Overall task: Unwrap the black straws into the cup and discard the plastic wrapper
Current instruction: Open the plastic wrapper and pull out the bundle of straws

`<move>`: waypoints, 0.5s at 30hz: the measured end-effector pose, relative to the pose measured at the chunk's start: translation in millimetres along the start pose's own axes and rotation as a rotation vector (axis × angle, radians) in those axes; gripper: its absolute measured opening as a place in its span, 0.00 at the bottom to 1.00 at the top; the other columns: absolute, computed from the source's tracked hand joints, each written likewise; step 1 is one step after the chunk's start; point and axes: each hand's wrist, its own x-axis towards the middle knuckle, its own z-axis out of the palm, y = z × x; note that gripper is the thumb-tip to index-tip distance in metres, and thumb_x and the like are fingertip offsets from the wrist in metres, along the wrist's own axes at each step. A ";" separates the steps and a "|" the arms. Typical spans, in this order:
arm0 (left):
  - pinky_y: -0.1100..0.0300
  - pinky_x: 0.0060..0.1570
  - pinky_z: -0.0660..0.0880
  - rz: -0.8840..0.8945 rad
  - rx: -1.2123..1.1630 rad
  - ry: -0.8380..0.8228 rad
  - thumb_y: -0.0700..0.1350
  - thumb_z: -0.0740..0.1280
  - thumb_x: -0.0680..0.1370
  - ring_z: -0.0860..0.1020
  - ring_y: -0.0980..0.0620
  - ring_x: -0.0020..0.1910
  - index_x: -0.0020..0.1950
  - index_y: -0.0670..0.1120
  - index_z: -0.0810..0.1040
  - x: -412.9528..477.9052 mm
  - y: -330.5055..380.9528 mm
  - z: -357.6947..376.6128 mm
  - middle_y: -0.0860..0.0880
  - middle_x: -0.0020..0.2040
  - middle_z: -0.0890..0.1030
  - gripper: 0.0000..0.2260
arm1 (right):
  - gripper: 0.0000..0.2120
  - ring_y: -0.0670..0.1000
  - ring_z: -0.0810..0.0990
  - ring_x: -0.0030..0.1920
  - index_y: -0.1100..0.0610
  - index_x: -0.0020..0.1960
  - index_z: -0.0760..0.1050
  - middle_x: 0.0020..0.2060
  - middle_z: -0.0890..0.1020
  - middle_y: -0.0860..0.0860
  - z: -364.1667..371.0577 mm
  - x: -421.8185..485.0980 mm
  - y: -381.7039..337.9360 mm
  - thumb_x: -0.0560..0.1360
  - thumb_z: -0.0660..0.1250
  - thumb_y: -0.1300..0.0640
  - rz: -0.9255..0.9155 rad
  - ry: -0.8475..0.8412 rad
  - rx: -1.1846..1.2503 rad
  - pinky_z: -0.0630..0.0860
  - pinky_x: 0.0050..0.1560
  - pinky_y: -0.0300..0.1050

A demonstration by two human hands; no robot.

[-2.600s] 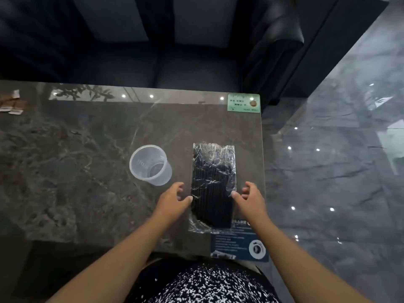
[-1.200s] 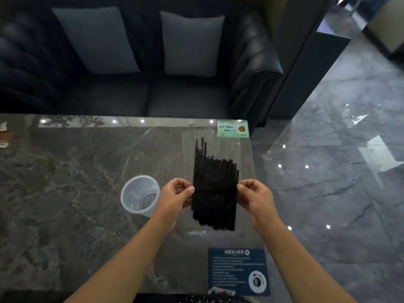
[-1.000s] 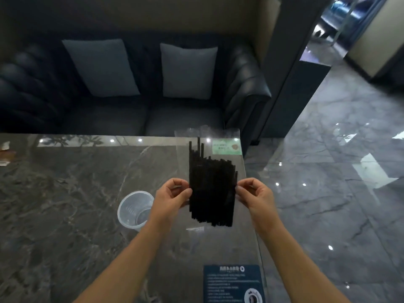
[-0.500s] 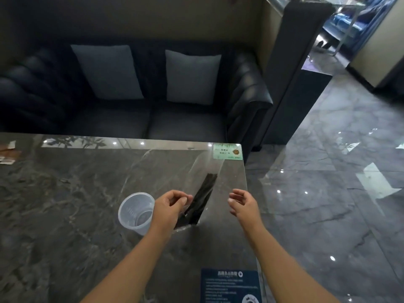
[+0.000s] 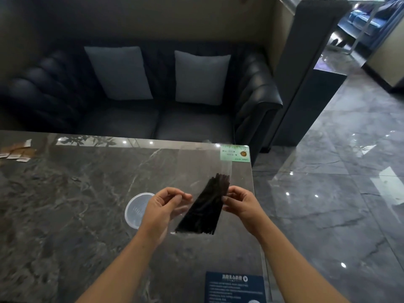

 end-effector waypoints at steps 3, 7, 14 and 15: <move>0.47 0.53 0.80 -0.048 0.064 -0.085 0.44 0.74 0.72 0.82 0.43 0.57 0.57 0.49 0.78 4.2 -7.2 -2.5 0.43 0.57 0.84 0.15 | 0.06 0.60 0.85 0.49 0.56 0.46 0.81 0.46 0.85 0.60 2.6 -12.2 -11.3 0.71 0.75 0.58 -0.105 0.054 -0.054 0.82 0.54 0.56; 0.54 0.54 0.79 -0.087 0.219 -0.197 0.41 0.79 0.66 0.82 0.49 0.56 0.69 0.53 0.69 8.4 -25.5 7.4 0.46 0.57 0.84 0.35 | 0.05 0.54 0.84 0.45 0.56 0.45 0.79 0.42 0.85 0.54 5.2 -26.8 -10.8 0.75 0.71 0.65 -0.169 0.071 -0.159 0.83 0.49 0.47; 0.68 0.41 0.77 -0.008 0.349 -0.003 0.30 0.71 0.73 0.83 0.56 0.39 0.41 0.45 0.84 0.9 -44.6 12.7 0.49 0.37 0.86 0.10 | 0.05 0.62 0.82 0.47 0.61 0.45 0.74 0.42 0.82 0.61 -4.4 -35.8 10.5 0.75 0.70 0.66 -0.066 0.149 -0.377 0.82 0.52 0.55; 0.69 0.40 0.76 -0.004 0.355 0.000 0.30 0.70 0.73 0.83 0.58 0.37 0.40 0.45 0.84 -0.1 -45.5 12.8 0.50 0.36 0.86 0.11 | 0.05 0.61 0.82 0.47 0.62 0.45 0.75 0.42 0.82 0.61 -6.4 -37.9 13.2 0.75 0.71 0.66 -0.073 0.166 -0.384 0.82 0.50 0.52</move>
